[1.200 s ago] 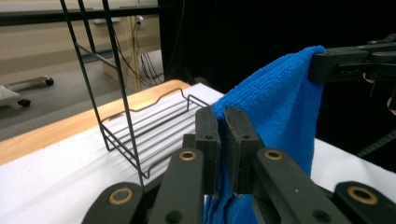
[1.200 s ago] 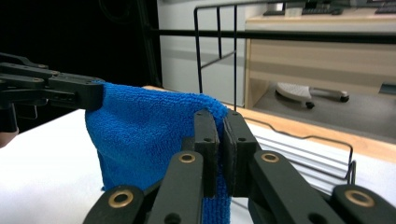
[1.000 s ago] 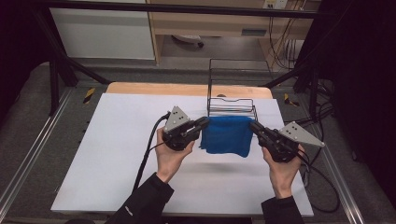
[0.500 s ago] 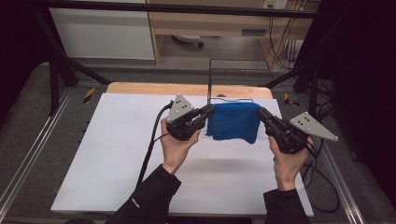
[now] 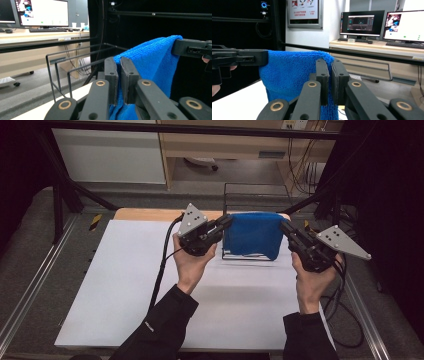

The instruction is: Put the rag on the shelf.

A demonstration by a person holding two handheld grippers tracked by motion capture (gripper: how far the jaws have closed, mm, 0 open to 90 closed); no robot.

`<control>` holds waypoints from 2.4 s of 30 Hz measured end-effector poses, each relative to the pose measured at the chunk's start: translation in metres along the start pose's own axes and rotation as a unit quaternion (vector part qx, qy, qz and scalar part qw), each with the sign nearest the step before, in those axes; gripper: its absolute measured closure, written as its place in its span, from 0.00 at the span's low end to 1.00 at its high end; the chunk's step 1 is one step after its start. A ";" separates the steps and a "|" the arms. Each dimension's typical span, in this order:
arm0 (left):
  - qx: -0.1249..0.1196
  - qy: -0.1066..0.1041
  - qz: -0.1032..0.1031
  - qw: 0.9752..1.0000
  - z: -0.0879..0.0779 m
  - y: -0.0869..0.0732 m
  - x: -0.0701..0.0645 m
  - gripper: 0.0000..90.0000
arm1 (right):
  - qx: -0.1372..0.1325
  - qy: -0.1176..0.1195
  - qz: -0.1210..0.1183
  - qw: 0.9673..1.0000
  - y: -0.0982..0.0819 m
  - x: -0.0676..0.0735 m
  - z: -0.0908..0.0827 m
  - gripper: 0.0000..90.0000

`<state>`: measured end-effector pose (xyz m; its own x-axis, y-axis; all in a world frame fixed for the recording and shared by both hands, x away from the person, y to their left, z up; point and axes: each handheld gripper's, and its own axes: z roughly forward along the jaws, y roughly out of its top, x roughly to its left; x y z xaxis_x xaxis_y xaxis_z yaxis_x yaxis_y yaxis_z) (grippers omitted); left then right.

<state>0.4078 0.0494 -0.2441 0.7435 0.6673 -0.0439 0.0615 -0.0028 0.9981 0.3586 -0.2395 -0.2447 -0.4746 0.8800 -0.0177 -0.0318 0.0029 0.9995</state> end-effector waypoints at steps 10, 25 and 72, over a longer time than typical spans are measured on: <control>-0.019 0.008 0.009 1.000 0.009 0.020 0.003 0.94 | -0.012 -0.012 -0.008 1.000 0.019 -0.006 0.010 0.96; -0.044 0.009 0.006 0.999 0.026 0.048 0.006 0.94 | -0.040 -0.025 -0.010 0.999 0.046 -0.019 0.019 0.96; -0.054 0.053 0.027 0.997 0.082 0.099 0.042 0.94 | -0.028 -0.045 -0.039 0.998 0.089 -0.068 0.093 0.95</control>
<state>0.4998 0.0167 -0.1503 0.6682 0.7439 0.0097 -0.0542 0.0356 0.9979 0.4703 -0.2550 -0.1517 -0.3877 0.9173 -0.0908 -0.1160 0.0492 0.9920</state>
